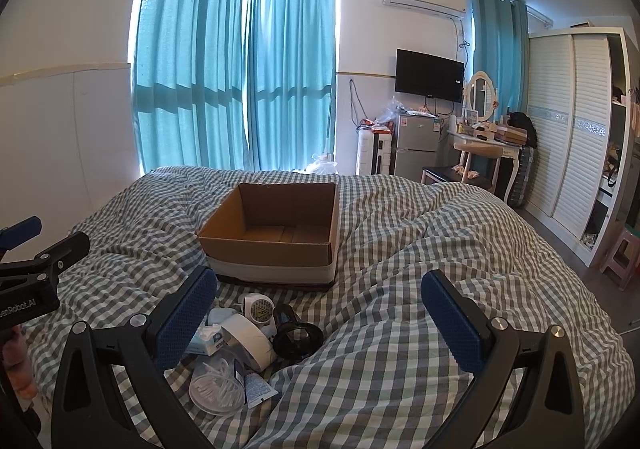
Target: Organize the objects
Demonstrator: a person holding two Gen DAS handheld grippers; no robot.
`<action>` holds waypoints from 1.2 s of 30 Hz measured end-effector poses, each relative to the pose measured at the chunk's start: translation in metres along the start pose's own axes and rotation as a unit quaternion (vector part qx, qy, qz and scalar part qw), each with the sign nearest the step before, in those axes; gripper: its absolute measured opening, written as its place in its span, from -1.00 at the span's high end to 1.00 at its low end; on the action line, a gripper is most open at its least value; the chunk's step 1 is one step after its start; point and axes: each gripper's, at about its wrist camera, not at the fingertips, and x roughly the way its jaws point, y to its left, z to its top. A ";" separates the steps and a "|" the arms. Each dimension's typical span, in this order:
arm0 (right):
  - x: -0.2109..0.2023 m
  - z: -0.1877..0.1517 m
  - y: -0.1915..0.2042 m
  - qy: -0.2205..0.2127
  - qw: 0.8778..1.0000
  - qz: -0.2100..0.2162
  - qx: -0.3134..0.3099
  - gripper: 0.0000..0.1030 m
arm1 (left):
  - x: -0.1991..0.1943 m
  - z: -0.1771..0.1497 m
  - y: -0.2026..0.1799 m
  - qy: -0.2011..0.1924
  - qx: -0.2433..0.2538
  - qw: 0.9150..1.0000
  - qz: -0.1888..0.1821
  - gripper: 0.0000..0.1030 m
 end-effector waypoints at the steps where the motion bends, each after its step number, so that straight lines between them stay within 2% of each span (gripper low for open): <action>1: 0.000 0.000 0.000 0.000 1.000 0.001 -0.001 -1.00 | 0.000 0.000 0.000 0.000 0.000 1.000 0.000 -1.00; 36: 0.000 -0.001 0.002 0.005 1.000 0.014 -0.004 -0.99 | 0.000 -0.004 -0.002 0.004 0.001 1.000 -0.009 -1.00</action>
